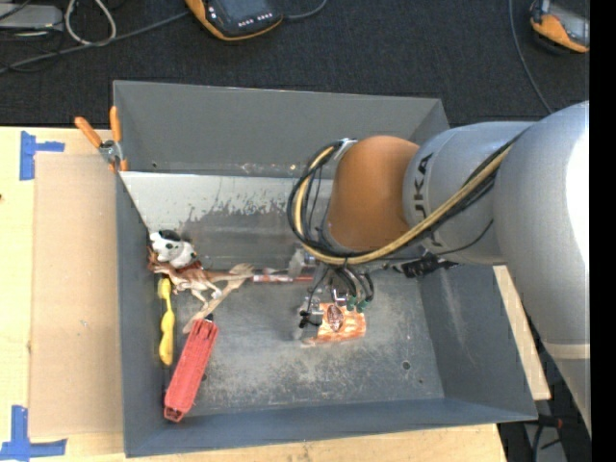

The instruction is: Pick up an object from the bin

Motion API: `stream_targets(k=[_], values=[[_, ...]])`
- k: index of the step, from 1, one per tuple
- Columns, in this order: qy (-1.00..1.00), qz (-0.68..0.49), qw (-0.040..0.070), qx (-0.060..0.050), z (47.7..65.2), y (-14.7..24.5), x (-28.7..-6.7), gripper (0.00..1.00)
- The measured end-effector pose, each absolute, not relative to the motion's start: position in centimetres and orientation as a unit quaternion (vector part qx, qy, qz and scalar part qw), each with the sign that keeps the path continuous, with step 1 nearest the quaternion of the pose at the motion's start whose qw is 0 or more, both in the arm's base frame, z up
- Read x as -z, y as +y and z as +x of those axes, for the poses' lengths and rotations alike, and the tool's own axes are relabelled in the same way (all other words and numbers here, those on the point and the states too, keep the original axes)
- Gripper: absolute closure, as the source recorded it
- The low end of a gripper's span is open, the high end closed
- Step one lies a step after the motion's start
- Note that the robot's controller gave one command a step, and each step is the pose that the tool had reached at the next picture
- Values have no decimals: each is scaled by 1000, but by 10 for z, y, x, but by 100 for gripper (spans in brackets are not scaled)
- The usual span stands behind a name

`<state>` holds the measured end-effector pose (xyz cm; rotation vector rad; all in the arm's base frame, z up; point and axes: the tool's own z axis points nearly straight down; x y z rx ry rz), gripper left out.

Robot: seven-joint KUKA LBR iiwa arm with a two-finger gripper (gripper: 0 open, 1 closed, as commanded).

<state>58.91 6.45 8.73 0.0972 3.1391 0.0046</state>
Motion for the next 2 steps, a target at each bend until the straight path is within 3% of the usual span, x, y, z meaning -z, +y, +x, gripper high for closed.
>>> stream_targets(k=[1, 2], values=[[1000, 28, -1, -1, 570, 25, -88, 0], [1000, 19, 0, 0, 593, -40, -143, 0]])
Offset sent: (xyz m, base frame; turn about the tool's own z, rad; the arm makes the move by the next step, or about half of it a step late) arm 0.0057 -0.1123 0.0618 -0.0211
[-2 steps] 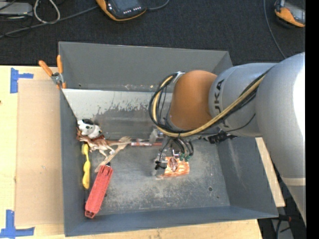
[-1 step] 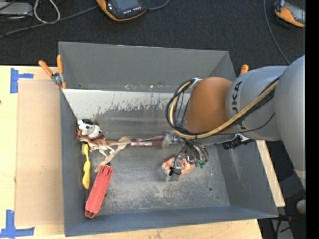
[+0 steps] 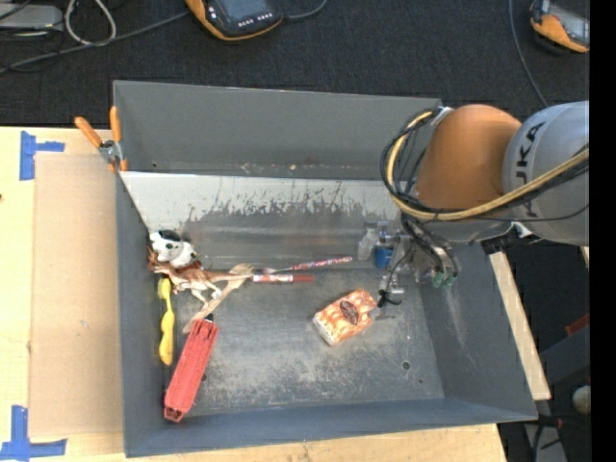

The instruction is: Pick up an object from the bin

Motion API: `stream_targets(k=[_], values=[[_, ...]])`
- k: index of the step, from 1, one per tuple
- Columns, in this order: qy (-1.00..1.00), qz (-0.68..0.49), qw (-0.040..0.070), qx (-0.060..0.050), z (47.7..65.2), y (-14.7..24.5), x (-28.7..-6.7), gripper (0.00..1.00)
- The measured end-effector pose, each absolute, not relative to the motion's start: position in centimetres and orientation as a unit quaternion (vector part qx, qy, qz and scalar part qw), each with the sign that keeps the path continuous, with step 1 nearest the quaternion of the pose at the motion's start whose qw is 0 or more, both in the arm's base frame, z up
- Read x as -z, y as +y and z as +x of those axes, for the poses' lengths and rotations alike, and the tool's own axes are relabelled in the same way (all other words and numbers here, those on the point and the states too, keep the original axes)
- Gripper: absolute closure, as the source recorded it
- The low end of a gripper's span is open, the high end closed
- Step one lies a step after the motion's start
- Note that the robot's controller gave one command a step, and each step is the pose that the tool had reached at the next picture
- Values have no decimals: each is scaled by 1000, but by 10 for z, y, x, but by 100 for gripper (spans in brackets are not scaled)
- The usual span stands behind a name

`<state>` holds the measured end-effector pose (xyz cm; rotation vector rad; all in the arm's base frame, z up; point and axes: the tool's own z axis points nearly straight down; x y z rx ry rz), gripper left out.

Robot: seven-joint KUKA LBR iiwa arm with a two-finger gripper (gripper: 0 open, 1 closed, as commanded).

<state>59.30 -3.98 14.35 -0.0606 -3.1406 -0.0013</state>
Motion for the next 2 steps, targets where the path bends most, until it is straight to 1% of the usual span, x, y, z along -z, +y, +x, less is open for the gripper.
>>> stream_targets(k=[1, 2], values=[[-999, -35, 2, 2, 580, -41, -91, 0], [-1000, -12, 4, 3, 568, -52, -67, 0]])
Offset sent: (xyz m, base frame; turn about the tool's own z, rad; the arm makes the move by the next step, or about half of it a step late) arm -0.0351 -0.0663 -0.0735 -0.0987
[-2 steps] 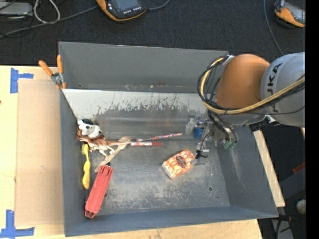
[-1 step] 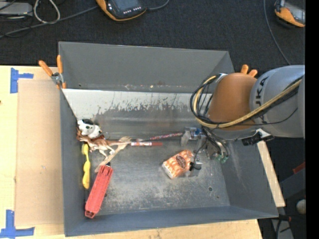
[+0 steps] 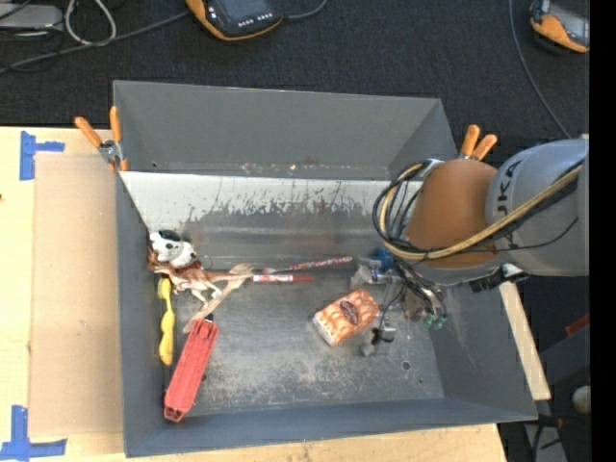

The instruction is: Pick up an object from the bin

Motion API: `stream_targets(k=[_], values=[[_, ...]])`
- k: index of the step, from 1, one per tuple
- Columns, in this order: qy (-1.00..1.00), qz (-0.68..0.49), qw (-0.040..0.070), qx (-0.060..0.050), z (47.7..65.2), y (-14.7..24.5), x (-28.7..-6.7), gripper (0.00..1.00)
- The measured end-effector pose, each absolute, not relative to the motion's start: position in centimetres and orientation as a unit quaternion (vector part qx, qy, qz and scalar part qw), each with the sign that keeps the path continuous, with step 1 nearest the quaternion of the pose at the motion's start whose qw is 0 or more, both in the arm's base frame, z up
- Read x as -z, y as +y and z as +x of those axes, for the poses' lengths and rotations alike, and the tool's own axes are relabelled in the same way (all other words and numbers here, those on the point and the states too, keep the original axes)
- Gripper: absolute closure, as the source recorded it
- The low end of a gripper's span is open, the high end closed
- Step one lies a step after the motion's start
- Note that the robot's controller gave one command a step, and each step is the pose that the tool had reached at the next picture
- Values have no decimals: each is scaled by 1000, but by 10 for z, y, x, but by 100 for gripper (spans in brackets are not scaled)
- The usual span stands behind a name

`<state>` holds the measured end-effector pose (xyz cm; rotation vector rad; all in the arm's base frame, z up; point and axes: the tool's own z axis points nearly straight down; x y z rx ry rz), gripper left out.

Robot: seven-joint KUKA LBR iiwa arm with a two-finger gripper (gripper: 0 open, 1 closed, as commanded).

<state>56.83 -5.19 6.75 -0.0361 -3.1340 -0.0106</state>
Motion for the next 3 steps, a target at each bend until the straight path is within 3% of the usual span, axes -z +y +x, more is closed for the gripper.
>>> stream_targets(k=[1, 2, 3], values=[[-998, 56, 3, 4, 596, -38, -70, 100], [-998, 55, 3, 4, 596, -38, -70, 100], [-998, 63, 6, 5, 598, -37, -125, 100]])
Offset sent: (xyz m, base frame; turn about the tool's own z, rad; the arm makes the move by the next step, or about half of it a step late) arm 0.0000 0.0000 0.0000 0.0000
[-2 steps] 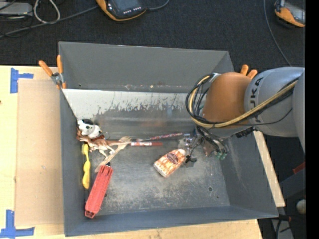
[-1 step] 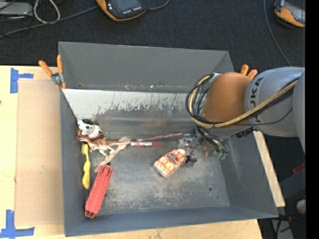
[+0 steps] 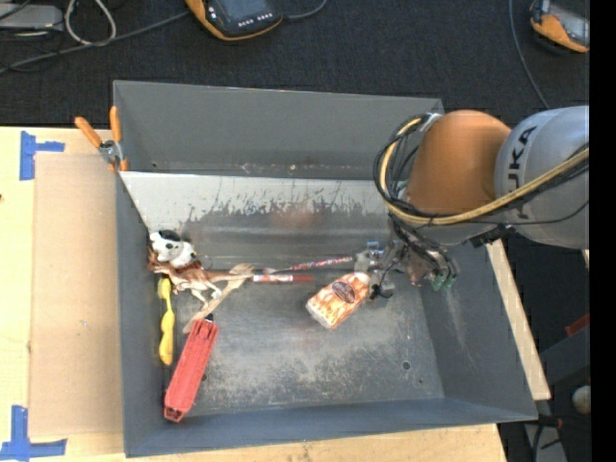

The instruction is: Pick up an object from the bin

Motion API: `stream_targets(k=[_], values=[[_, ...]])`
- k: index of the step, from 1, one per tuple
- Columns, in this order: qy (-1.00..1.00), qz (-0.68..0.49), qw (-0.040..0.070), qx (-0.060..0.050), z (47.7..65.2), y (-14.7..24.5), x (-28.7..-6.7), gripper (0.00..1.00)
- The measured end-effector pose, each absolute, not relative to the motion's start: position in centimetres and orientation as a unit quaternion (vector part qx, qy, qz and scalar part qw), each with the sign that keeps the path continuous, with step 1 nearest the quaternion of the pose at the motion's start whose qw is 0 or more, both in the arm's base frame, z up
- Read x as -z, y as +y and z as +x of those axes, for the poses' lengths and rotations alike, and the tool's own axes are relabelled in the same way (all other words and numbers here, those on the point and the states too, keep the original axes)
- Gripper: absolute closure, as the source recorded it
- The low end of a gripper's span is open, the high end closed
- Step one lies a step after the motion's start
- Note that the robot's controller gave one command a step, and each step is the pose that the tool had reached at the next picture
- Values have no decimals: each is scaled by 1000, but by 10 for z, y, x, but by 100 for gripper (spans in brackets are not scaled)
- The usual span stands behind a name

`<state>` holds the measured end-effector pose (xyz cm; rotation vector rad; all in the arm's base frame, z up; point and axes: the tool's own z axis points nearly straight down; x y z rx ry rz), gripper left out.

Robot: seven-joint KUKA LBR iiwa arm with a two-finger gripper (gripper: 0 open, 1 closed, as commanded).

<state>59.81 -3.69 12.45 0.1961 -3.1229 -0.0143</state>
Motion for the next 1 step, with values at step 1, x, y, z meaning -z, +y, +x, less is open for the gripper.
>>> stream_targets(k=[1], values=[[-998, 55, 7, 5, 610, -34, -201, 100]])
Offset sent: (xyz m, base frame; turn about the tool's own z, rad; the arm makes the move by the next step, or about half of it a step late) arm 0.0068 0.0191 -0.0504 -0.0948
